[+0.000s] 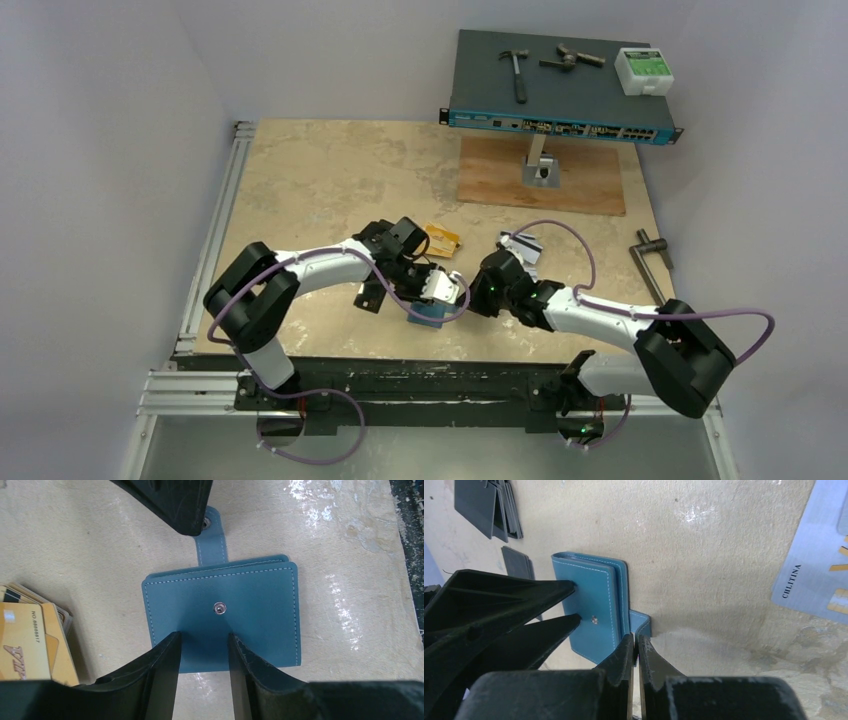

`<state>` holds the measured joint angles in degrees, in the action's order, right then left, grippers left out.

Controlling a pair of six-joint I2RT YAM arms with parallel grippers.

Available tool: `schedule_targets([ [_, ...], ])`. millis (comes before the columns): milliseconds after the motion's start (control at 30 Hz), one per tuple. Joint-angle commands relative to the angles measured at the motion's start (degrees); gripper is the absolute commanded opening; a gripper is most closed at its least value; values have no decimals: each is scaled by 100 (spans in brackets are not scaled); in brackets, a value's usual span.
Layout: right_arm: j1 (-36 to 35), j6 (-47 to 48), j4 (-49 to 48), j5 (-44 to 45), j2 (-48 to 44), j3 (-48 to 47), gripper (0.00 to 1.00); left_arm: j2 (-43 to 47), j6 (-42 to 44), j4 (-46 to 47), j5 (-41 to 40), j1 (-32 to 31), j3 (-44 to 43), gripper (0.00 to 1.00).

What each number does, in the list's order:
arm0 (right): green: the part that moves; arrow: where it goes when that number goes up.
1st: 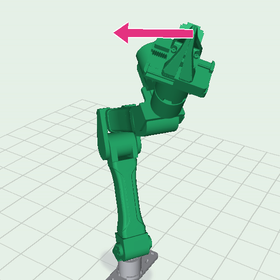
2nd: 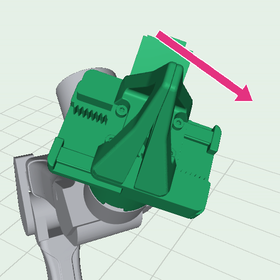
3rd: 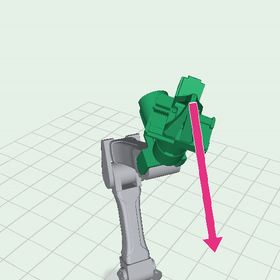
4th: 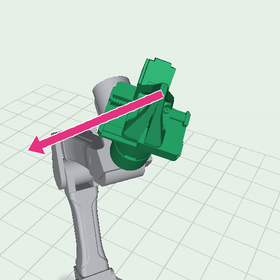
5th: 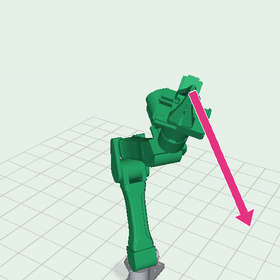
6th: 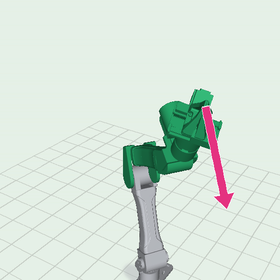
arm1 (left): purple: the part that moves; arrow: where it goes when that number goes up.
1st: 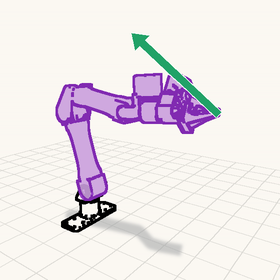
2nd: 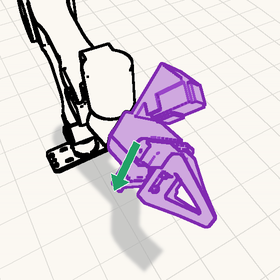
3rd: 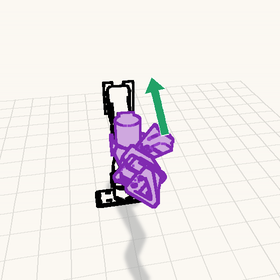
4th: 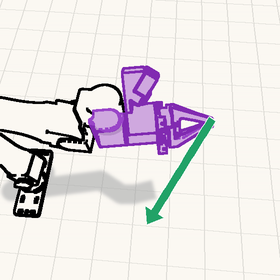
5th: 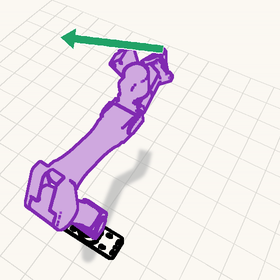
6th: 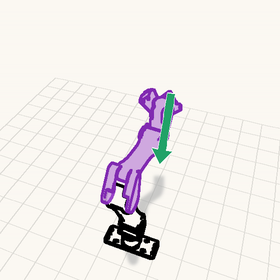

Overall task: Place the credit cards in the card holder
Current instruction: Close the card holder at the center of the board.

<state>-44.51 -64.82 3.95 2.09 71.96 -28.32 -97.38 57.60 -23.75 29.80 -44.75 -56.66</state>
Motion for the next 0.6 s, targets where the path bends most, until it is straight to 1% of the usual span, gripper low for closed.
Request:
schedule_targets([
  [0,151,-192,-750,-383,43,221,0,69,-52,381,-260,-210,258,39],
  [233,439,-266,-1664,-1007,305,512,0,26,-219,608,-331,-326,335,39],
  [367,477,-98,-1816,-1237,606,354,0,18,-319,587,-351,-324,346,38],
  [567,472,113,-1683,-1364,789,132,0,-25,-411,608,-407,-324,359,33],
])
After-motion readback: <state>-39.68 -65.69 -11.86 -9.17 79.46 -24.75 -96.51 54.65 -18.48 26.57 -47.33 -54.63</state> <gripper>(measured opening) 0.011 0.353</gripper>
